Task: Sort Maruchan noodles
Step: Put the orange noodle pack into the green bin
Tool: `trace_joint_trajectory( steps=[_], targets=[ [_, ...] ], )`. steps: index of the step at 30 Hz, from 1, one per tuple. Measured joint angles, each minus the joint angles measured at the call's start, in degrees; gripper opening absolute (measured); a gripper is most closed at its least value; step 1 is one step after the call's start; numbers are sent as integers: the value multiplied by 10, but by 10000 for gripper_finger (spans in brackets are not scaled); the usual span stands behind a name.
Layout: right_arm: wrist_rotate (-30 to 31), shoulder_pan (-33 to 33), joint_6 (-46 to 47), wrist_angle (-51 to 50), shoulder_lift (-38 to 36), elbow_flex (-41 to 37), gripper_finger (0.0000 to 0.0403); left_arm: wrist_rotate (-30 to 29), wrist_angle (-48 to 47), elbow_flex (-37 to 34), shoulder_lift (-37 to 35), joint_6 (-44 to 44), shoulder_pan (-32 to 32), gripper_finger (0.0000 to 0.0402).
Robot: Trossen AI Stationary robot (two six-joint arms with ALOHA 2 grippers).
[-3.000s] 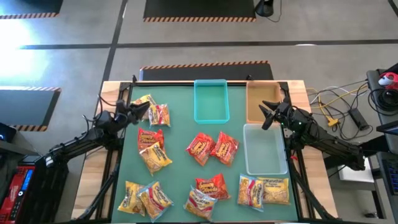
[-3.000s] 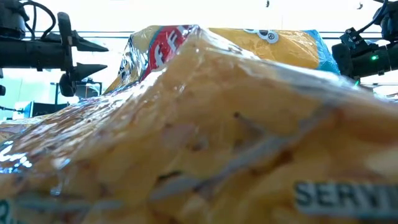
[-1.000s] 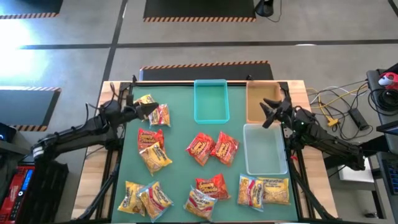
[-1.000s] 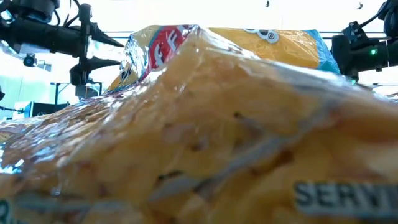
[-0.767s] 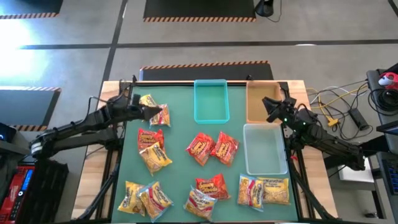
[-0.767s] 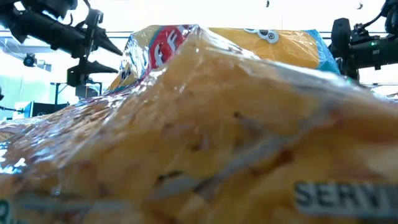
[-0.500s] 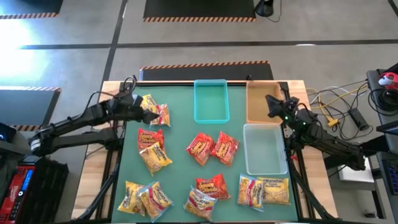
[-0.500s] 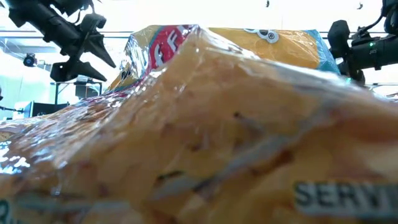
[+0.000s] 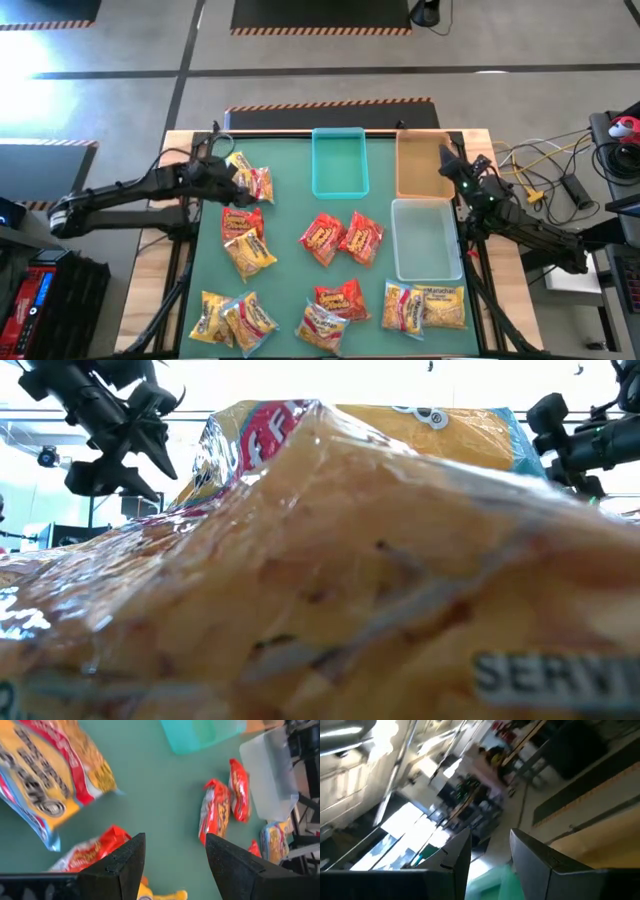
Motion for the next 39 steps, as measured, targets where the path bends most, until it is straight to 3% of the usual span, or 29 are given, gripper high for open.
trace_joint_trajectory(
  steps=[5,16,24,32,35,39],
  targets=[
    [68,0,60,18,0,0,128,0,2,-2,16,-33,-34,190],
    [59,0,53,72,2,0,128,-3,69,-2,42,-44,-54,190],
    [-65,0,-12,159,3,0,128,-4,117,-3,49,-44,-54,190],
    [-79,0,209,167,8,0,128,-5,157,-3,64,-43,-54,190],
    [-111,0,212,161,12,0,128,-6,174,-3,73,-40,-54,190],
    [-112,0,166,144,20,0,128,-18,186,-3,86,-37,-54,190]
  ],
)
